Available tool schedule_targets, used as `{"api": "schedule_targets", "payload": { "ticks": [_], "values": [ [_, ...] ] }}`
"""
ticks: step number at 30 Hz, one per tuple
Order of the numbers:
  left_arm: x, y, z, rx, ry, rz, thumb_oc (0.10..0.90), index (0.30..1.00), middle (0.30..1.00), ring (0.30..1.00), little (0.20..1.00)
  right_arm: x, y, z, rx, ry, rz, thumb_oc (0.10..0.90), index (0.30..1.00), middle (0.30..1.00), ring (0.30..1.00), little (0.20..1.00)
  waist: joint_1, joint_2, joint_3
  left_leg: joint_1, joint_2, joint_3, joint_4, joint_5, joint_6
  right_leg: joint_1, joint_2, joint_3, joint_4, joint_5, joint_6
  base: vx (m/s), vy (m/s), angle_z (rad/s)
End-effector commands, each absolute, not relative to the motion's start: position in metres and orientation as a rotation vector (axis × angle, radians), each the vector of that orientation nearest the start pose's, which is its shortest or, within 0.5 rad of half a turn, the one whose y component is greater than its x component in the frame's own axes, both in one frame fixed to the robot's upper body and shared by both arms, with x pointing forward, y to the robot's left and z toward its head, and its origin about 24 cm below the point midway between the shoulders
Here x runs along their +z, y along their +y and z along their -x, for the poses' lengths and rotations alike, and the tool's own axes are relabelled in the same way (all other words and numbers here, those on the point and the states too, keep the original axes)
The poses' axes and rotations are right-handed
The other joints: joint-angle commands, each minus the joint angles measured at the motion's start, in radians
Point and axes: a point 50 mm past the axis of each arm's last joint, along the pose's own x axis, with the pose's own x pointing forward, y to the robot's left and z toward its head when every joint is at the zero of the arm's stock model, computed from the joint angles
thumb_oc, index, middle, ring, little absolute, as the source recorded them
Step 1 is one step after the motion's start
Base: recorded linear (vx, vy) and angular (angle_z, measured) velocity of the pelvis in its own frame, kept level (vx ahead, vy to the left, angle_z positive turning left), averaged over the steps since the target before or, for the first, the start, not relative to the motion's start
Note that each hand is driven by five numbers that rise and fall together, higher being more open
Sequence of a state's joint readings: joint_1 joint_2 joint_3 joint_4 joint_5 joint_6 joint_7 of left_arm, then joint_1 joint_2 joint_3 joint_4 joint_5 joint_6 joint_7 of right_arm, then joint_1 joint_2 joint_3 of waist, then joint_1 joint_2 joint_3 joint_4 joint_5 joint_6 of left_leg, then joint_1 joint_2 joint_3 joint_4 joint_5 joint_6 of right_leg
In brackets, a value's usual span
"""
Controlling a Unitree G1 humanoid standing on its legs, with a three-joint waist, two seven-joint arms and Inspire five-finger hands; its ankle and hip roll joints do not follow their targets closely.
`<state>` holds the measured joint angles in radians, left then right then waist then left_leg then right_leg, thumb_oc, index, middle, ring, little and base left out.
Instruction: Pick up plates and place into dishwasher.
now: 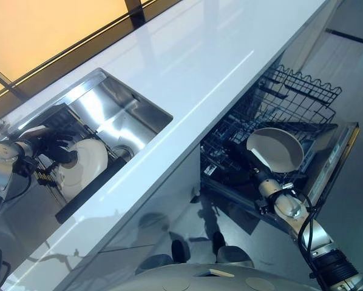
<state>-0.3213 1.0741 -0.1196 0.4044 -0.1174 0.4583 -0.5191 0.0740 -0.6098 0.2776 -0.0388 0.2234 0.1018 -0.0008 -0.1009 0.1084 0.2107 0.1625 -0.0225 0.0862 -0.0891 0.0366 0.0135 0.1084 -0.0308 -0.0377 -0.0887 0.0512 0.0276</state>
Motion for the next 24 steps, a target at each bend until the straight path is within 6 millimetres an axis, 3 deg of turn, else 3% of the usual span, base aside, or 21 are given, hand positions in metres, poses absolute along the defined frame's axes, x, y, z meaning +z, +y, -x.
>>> {"api": "schedule_targets", "payload": {
  "ticks": [1,7,12,19,24],
  "values": [
    [0.143,0.349,-0.295,-0.134,0.588,-0.776,0.800,0.900,0.900,0.900,0.900,0.064,-0.200,-0.239,0.303,0.043,0.410,0.800,0.900,0.900,0.900,0.900,-0.053,0.001,-0.016,-0.060,-0.077,0.045,0.038,-0.046,0.013,-0.073,-0.001,0.007,0.136,-0.068,0.095,0.03,0.051,-0.03],
    [0.153,0.328,-0.319,-0.181,0.543,-0.829,0.800,0.900,0.900,0.900,0.900,0.062,-0.200,-0.238,0.332,0.054,0.417,0.800,0.900,0.900,0.900,0.900,-0.085,0.003,-0.005,-0.069,-0.079,0.067,0.034,-0.042,0.016,-0.093,0.000,0.028,0.147,-0.065,0.103,0.03,0.034,-0.03],
    [0.149,0.299,-0.332,-0.418,0.643,-0.819,0.800,0.900,0.900,0.900,0.900,0.056,-0.200,-0.234,0.365,0.057,0.426,0.800,0.900,0.900,0.900,0.900,-0.122,0.010,0.008,-0.077,-0.080,0.091,0.034,-0.042,0.018,-0.112,0.001,0.055,0.148,-0.054,0.114,0.00,0.030,-0.12],
    [0.107,0.259,-0.305,-0.876,0.908,-0.662,0.800,0.900,0.900,0.900,0.900,0.057,-0.200,-0.233,0.387,0.050,0.420,0.800,0.900,0.900,0.900,0.900,-0.132,0.019,0.025,-0.072,-0.079,0.106,0.044,-0.049,0.017,-0.107,-0.001,0.070,0.147,-0.050,0.119,-0.02,0.016,-0.09],
    [0.091,0.239,-0.285,-1.020,0.925,-0.587,0.800,0.900,0.900,0.900,0.900,0.061,-0.197,-0.236,0.391,0.042,0.425,0.800,0.900,0.900,0.900,0.900,-0.113,0.026,0.022,-0.067,-0.083,0.103,0.047,-0.055,0.019,-0.092,-0.007,0.057,0.139,-0.052,0.117,-0.03,0.028,-0.10]
  ]
}}
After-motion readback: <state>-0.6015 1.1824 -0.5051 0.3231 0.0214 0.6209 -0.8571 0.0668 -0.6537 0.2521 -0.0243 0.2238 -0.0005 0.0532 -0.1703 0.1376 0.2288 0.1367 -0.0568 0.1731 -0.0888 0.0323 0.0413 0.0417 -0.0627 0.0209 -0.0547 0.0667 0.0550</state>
